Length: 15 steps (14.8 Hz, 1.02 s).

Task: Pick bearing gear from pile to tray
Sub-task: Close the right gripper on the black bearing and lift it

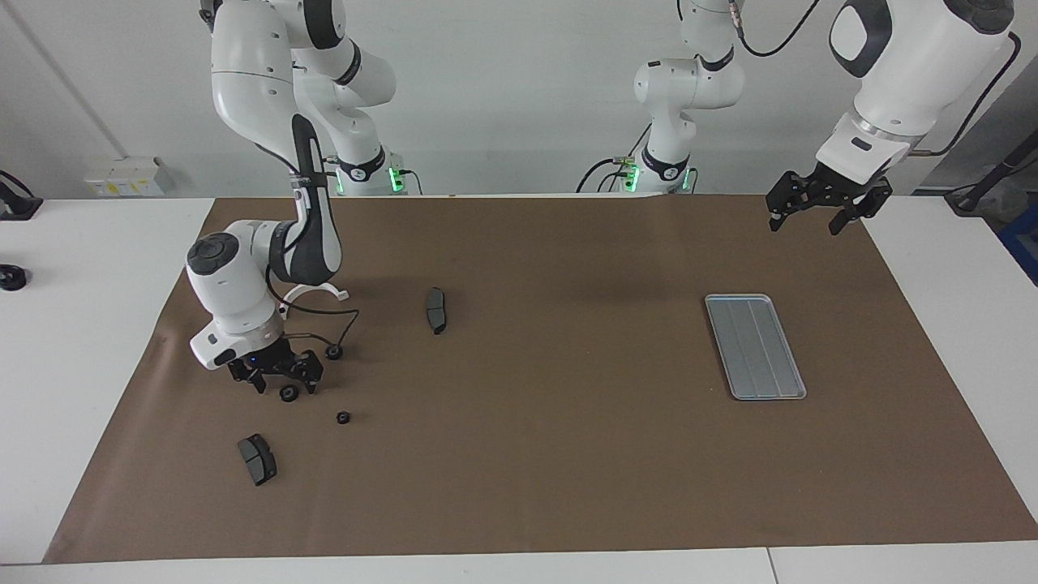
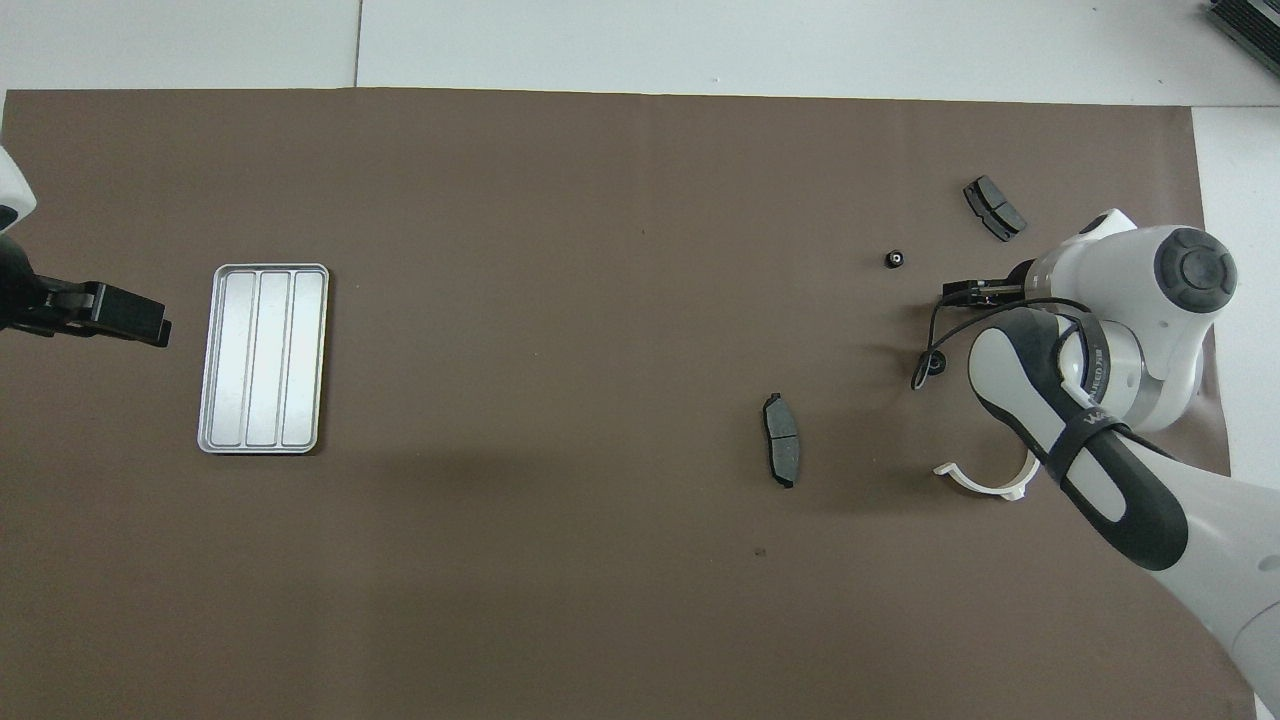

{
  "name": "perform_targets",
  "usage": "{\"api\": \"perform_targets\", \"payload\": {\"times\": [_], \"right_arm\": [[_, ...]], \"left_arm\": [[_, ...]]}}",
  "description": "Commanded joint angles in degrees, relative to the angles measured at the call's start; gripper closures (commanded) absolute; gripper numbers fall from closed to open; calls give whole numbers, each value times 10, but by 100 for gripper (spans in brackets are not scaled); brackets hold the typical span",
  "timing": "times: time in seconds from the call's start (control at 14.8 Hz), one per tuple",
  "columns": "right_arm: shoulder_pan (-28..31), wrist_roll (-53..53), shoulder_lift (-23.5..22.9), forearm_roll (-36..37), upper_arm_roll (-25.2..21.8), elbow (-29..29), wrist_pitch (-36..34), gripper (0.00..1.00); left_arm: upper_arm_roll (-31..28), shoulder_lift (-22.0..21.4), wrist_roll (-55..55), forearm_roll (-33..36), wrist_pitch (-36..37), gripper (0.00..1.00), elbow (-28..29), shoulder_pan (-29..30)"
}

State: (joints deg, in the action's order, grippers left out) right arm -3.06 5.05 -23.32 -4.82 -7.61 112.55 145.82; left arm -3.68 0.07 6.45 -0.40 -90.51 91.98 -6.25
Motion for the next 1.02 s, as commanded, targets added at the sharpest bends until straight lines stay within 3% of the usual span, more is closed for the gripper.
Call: {"api": "perform_targets", "payload": {"times": [0.0, 0.14, 0.27, 0.61, 0.75, 0.95], "right_arm": [[2, 21, -11, -20, 1, -12, 10, 0], [2, 23, -13, -19, 1, -13, 11, 0], [2, 23, -14, -20, 1, -12, 11, 15], [2, 27, -14, -20, 0, -12, 10, 40], [2, 34, -14, -20, 1, -12, 10, 59], [2, 38, -14, -20, 0, -12, 3, 100]], "left_arm": [[5, -10, 3, -9, 0, 0, 12, 10], [5, -10, 3, -9, 0, 0, 12, 10], [5, -10, 3, -9, 0, 0, 12, 10], [5, -10, 3, -9, 0, 0, 12, 10], [5, -10, 3, -9, 0, 0, 12, 10], [5, -9, 3, -9, 0, 0, 12, 10]]}}
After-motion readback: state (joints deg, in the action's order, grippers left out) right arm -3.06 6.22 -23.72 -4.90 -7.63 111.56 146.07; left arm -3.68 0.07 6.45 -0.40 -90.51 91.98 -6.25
